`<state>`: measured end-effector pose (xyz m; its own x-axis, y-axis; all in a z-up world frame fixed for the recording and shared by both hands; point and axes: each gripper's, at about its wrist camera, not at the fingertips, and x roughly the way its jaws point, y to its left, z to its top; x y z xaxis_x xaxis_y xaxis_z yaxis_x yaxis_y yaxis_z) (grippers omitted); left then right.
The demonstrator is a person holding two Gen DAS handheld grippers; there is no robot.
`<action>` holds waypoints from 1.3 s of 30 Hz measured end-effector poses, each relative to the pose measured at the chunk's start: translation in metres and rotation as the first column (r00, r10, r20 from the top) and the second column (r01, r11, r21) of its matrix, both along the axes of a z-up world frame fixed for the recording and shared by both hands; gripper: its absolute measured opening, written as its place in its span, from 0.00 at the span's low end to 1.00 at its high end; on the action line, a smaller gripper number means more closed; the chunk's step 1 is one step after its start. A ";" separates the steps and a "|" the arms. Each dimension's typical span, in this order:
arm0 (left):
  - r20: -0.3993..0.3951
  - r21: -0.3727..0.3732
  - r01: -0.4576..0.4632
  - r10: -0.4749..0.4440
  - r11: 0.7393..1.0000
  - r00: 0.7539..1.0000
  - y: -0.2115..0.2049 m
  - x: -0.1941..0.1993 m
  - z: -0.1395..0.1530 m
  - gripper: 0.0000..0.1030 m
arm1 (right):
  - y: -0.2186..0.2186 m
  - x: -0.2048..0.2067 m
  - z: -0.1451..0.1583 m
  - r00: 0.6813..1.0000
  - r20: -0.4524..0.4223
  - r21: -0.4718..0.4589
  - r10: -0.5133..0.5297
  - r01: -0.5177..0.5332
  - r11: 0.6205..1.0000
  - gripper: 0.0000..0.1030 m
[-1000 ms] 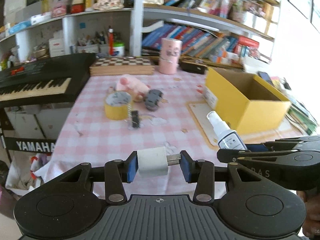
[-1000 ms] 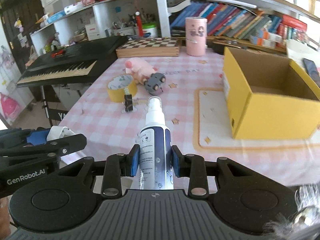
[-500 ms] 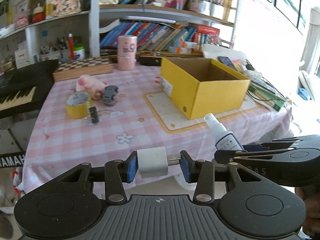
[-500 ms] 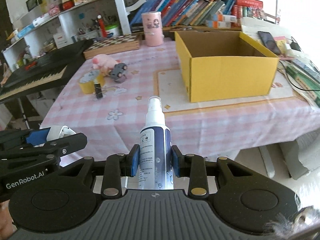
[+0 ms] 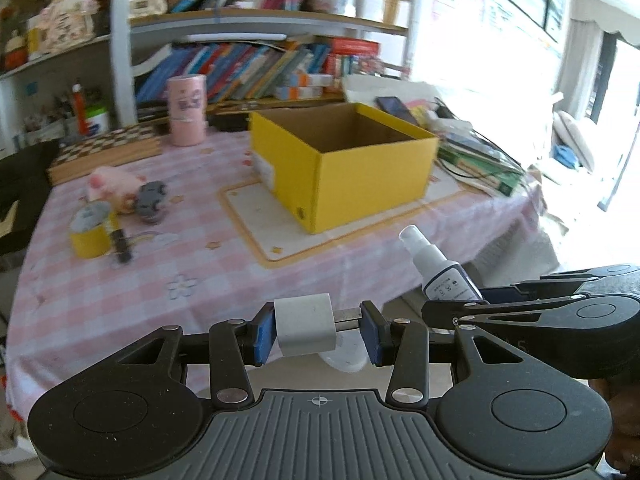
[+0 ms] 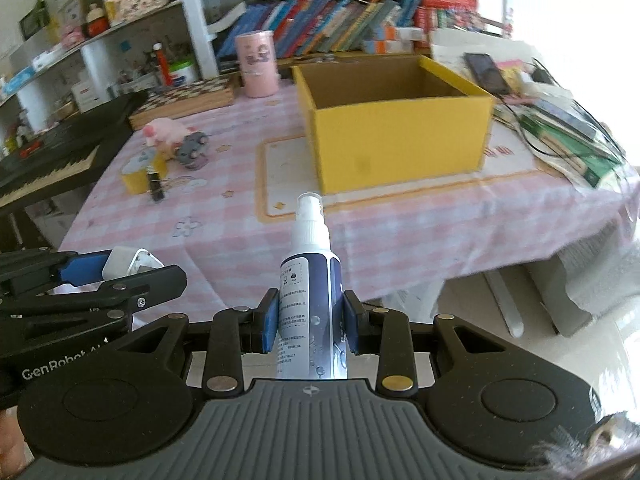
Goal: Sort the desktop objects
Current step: 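Lift and carry the plug and spray bottle toward the yellow box with both tools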
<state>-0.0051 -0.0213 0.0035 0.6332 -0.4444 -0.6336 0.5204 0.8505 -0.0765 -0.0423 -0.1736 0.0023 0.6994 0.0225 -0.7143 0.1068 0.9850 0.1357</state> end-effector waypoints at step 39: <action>0.010 0.013 0.144 -0.145 0.989 0.989 -0.035 0.006 -0.001 0.41 | -0.036 -0.001 -0.006 0.990 -0.025 0.041 -0.140 0.141 0.989 0.29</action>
